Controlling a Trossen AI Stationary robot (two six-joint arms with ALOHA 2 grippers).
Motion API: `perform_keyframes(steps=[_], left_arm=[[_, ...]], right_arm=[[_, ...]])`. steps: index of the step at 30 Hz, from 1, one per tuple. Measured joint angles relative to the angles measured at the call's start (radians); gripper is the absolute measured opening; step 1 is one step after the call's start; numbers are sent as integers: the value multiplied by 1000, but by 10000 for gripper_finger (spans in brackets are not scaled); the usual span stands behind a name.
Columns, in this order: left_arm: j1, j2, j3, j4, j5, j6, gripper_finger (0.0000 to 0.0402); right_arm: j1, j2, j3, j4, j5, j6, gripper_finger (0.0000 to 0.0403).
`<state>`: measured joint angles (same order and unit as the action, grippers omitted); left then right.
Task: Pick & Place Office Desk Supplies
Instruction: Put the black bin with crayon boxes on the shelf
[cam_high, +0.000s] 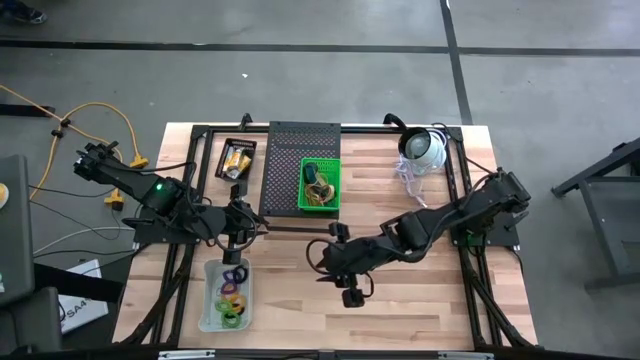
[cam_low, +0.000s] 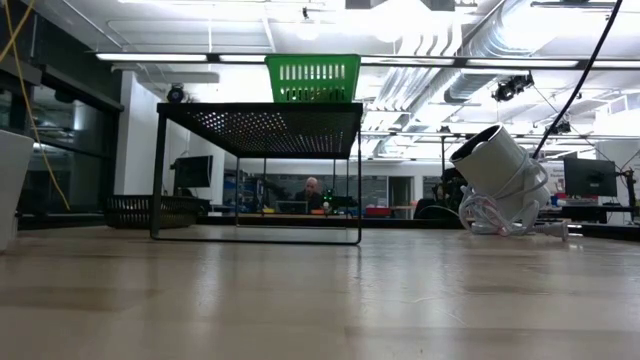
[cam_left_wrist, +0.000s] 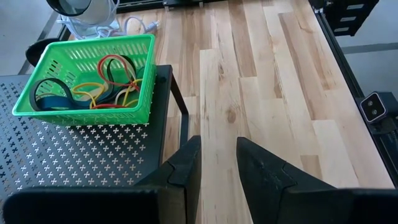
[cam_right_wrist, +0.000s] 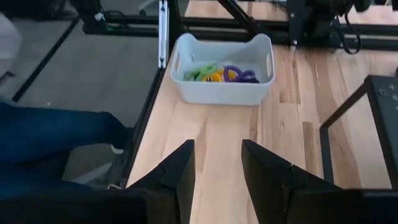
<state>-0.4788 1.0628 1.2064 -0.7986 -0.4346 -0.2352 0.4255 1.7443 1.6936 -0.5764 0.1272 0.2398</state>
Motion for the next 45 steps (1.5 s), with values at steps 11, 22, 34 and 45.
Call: perform_keyframes(steps=[11, 22, 34, 45], left_arm=[[0, 0, 0, 19, -6, -2, 96], [-16, -28, 0, -7, 12, -62, 96], [-41, -74, 0, -304, 10, -320, 96], [-40, -73, 0, -394, 11, -367, 96]], right_arm=[[0, 0, 0, 71, 0, 0, 120], [0, 0, 0, 73, 0, 0, 120], [0, 0, 0, 73, 0, 0, 120], [0, 0, 0, 80, 0, 0, 120]])
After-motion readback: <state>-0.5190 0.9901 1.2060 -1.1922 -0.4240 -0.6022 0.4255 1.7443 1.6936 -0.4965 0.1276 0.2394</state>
